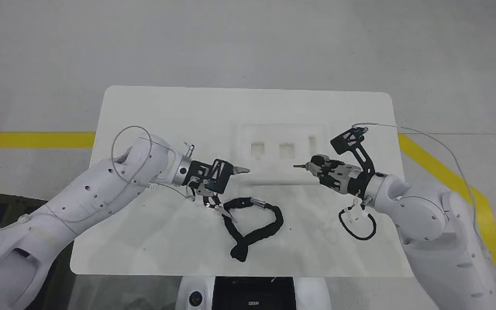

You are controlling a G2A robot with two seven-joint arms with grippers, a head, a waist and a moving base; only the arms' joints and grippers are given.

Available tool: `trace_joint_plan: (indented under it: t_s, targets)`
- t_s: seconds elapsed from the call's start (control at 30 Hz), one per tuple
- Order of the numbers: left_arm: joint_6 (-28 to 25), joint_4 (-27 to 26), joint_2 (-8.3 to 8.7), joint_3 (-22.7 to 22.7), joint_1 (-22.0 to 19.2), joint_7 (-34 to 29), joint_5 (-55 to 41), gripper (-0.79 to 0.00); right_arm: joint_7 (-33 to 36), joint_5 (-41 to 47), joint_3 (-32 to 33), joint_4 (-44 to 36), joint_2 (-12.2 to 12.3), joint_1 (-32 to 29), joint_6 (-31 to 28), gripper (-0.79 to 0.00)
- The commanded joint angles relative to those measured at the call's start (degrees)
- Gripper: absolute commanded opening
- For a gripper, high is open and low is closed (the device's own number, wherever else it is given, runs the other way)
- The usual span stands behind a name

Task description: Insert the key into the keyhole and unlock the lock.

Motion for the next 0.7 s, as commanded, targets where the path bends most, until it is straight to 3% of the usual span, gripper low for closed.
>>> trace_joint_plan:
  t_s: [0.0, 0.17, 0.67]
  targets:
    - [0.0, 0.4, -0.86, 2.2, -1.3, -0.2, 0.2, 0.0, 0.0, 0.0, 0.0, 0.0, 0.0, 0.0, 0.0, -0.785]
    - [0.0, 2.3, -2.53, 4.7, -3.3, -0.1, -0.9, 0.0, 0.0, 0.0, 0.0, 0.0, 0.0, 0.0, 0.0, -0.785]
    - [0.0, 2.5, -2.62, 4.8, -3.4, 0.0, -1.2, 0.0, 0.0, 0.0, 0.0, 0.0, 0.0, 0.0, 0.0, -0.785]
